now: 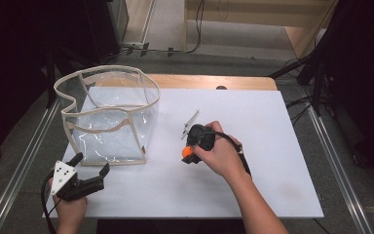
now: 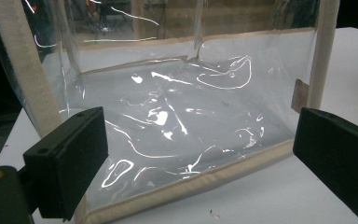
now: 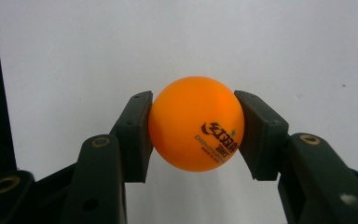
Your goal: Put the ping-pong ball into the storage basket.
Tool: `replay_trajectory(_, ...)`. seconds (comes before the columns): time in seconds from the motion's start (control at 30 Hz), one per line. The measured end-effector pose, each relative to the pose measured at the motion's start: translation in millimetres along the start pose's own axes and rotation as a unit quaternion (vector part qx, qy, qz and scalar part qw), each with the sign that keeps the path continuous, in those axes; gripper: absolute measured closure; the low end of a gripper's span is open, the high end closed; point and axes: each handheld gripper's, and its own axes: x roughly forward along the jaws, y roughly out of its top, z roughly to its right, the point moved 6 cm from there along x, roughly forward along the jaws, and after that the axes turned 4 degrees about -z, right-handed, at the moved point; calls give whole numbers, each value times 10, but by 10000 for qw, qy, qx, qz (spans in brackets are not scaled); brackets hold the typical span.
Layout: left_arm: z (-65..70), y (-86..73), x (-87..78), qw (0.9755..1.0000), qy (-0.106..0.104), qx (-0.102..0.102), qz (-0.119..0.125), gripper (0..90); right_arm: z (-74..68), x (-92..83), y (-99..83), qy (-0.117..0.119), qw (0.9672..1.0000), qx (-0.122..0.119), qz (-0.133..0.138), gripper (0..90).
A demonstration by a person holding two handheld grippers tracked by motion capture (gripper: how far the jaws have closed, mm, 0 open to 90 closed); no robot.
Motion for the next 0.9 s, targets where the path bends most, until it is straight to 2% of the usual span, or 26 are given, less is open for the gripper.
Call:
replay_trajectory(0.23, 0, 1, -1, 10000, -7, -8, 6, 37, 3, 5, 57, 46, 10000, -20, -15, 480)
replay_trajectory(0.3, 0, 1, -1, 10000, -12, -6, 7, 37, 11, 10, 82, 52, 9999, -91, 53, 479)
replay_trajectory(0.37, 0, 1, -1, 10000, -15, -9, 6, 37, 8, -6, 93, 48, 10000, -57, -4, 479)
replay_trajectory(0.4, 0, 2, -1, 10000, -22, -14, 15, 37, 15, -6, 109, 57, 9999, -129, 40, 479)
replay_trajectory(0.43, 0, 2, -1, 10000, -23, -15, 16, 37, 8, -21, 110, 53, 10000, -71, -31, 479)
replay_trajectory(0.73, -1, 2, -2, 10000, -27, -18, 11, 37, 23, -73, 199, 51, 9999, -151, -20, 480)
replay_trajectory(0.9, -1, 2, -2, 10000, -29, -15, 12, 37, 28, -107, 229, 62, 9999, -119, -44, 479)
